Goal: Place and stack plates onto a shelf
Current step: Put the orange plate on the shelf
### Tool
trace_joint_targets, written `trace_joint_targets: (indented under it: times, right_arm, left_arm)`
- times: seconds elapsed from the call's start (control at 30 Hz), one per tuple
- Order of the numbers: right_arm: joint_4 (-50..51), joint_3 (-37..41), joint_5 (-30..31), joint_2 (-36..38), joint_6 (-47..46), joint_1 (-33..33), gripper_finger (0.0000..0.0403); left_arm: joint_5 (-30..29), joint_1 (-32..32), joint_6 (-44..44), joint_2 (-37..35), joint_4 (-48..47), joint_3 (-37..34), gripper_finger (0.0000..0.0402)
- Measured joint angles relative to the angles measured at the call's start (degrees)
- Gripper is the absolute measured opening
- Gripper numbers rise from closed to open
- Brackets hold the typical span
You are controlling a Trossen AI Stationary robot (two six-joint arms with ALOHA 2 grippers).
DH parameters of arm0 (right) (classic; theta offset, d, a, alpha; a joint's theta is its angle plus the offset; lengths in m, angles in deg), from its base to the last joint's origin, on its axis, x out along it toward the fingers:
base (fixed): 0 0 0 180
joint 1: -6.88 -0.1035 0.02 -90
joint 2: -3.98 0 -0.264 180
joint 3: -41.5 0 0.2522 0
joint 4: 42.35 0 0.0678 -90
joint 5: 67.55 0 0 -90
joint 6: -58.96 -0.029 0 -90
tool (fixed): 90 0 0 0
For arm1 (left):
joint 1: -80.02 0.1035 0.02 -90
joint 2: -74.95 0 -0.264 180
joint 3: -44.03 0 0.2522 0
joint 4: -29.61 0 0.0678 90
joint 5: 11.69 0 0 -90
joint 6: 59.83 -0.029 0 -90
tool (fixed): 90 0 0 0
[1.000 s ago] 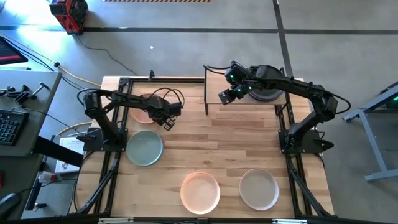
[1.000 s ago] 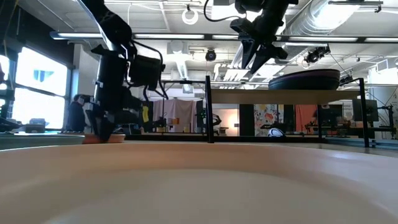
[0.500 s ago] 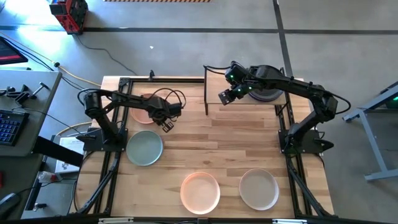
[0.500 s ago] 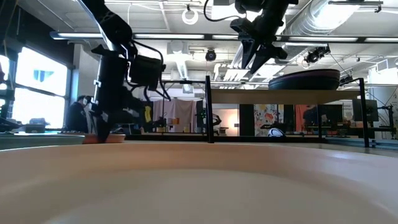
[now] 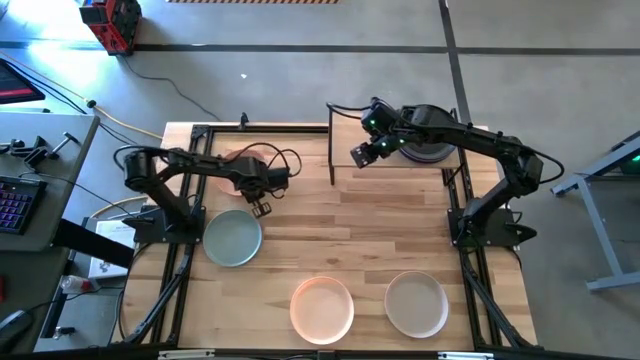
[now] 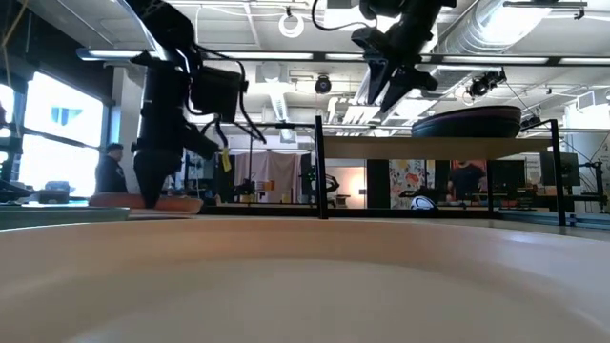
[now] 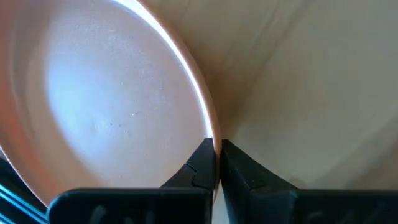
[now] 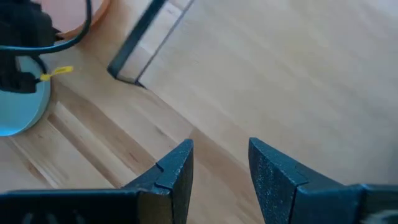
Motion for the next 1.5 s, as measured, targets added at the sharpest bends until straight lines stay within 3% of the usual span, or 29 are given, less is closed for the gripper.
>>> trace_joint_targets:
  times: [0.2, 0.53, 0.97, 1.17, 1.5]
  right_arm:
    - [-5.3, 0.0, 0.9, 0.0, 1.0, 0.0, 0.0133]
    - [-20.4, 0.0, -1.4, 0.0, -2.8, 0.0, 0.0133]
    - [-44.5, 0.0, -5.3, 0.0, -1.2, 0.0, 0.0133]
    - [-43.0, -2.5, -4.1, 0.0, 3.6, -0.4, 0.0133]
    - [-34.5, -6.7, 8.6, -0.1, 9.3, -3.6, 0.0133]
  left_arm:
    - [-0.4, -1.6, -6.2, -6.8, -0.8, 0.0, 0.0003]
    - [-6.6, -7.0, -27.8, -19.2, -2.3, 0.0, 0.0002]
    - [-35.1, -13.3, -56.5, -23.6, -2.1, 0.0, 0.0008]
    - [-39.2, -13.7, -65.8, -23.6, 1.9, 0.0, 0.0009]
    - [-39.6, -13.7, -78.1, -23.6, 13.9, 0.0, 0.0009]
